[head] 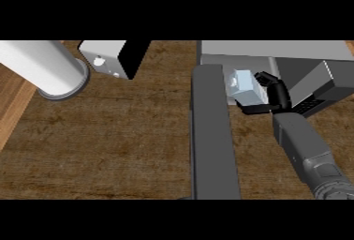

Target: Pick up the milk, place it into the microwave and close the microwave

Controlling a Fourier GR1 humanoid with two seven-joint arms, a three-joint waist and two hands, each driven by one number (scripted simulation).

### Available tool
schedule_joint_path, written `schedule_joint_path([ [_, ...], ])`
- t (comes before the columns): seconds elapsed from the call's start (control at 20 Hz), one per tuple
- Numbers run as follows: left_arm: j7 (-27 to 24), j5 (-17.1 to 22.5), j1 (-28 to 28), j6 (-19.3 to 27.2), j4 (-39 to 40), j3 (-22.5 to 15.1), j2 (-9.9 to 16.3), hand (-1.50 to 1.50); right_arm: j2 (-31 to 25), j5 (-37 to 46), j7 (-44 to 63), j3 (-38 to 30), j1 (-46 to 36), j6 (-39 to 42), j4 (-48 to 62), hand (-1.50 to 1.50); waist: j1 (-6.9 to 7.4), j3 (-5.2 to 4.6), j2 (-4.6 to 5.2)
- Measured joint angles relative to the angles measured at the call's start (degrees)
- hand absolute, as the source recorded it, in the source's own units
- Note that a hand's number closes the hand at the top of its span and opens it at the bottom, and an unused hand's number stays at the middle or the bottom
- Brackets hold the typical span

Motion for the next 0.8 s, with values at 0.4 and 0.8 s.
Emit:
schedule_joint_path([
  [0.4,0.7,0.1,-3.9,1.0,0.6,-0.6,1.4,-1.5,-3.1,2.4,4.2,1.0,-5.1,-6.2,2.0,1.5,1.85,0.06,1.06],
  [0.8,1.0,0.5,-6.2,0.8,1.7,-0.9,2.7,-1.5,-6.2,3.8,7.1,1.2,-7.6,-13.4,3.1,1.5,4.0,0.17,2.26],
])
